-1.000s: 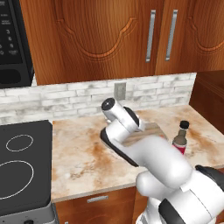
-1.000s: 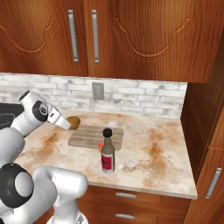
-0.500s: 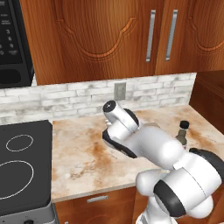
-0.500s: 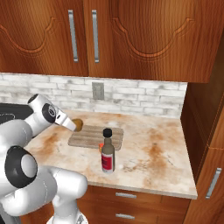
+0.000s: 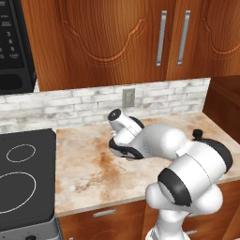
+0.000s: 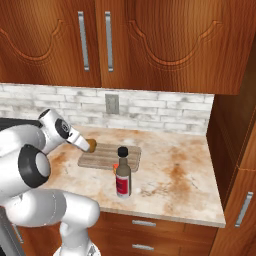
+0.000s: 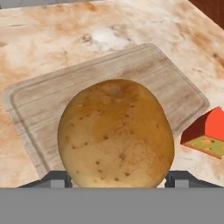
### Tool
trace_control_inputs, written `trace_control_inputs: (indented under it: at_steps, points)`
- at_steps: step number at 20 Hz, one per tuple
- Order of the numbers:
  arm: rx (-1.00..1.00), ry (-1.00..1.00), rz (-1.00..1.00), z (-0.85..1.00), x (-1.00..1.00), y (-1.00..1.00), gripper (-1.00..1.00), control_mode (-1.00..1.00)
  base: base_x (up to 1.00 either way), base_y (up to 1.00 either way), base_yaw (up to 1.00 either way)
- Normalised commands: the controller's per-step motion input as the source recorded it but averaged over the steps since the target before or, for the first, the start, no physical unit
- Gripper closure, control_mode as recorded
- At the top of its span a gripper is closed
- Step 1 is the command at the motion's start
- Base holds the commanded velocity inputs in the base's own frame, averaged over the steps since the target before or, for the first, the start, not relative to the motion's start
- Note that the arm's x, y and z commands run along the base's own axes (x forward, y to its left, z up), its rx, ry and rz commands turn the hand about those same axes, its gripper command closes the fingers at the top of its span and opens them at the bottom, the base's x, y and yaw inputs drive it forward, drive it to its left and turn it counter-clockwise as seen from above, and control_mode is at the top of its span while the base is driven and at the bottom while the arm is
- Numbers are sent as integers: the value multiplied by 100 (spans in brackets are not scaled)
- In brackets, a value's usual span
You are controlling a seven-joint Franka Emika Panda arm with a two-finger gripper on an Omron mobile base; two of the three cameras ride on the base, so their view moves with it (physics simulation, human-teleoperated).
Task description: Retrieve the reheated potato from the microwave, then place the potato, cheese, and condiment on the cutting board.
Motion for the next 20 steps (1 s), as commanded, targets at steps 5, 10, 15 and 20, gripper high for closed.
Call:
trace_control_inputs:
  at_steps: [5,10,15,20]
  points:
    - [0,0,0,-24,9,0,100,-100,0,0,0]
    - [0,0,0,-18,16,-3,100,-100,0,0,0]
    - [1,0,0,-12,10,-2,100,-100,0,0,0]
    - [1,0,0,-8,4,-2,100,-100,0,0,0]
